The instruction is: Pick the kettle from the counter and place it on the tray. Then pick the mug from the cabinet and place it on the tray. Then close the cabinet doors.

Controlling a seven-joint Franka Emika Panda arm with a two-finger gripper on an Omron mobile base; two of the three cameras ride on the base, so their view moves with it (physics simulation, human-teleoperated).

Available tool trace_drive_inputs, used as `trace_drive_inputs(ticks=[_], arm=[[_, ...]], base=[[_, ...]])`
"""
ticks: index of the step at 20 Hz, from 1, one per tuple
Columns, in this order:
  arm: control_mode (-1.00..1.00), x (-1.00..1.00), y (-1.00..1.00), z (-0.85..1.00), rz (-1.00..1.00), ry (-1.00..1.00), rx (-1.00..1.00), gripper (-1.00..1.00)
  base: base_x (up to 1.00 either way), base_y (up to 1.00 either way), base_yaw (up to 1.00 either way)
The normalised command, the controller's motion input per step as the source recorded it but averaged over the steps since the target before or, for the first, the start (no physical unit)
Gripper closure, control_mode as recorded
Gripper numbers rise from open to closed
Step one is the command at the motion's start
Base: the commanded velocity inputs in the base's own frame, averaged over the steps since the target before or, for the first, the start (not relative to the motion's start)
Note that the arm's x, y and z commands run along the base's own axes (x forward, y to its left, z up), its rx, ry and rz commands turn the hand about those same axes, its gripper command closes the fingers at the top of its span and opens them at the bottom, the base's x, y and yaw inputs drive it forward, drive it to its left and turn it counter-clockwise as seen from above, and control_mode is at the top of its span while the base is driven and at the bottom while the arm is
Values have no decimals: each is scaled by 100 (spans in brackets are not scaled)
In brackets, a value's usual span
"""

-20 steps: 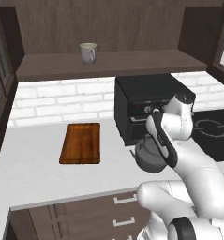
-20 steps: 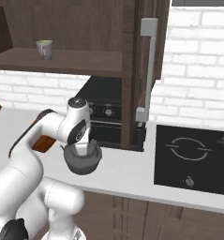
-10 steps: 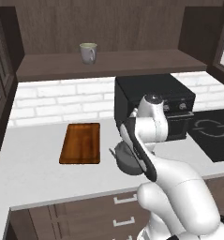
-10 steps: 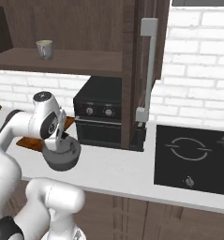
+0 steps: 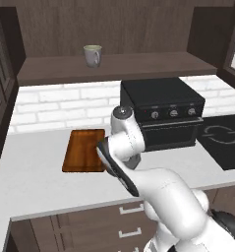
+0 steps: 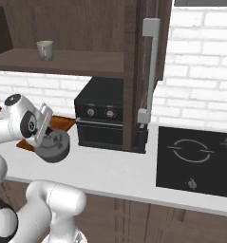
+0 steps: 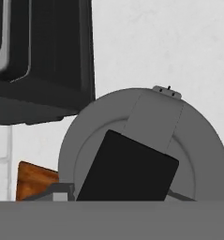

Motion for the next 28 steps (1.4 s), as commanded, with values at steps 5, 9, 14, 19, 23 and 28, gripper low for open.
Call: trace_drive_inputs(ticks=[5,9,14,19,23,28], arm=[[-100,54,67,12,-11,-7,-7,100],[-100,64,44,11,-4,0,-5,100],[-100,66,34,12,-1,0,-1,100],[-100,56,28,1,0,-1,-1,100],[-100,55,26,-1,0,0,0,100],[-100,50,21,-2,0,0,0,100]], base=[[0,0,0],[0,0,0],[0,0,0],[0,0,0],[0,0,0],[0,0,0]])
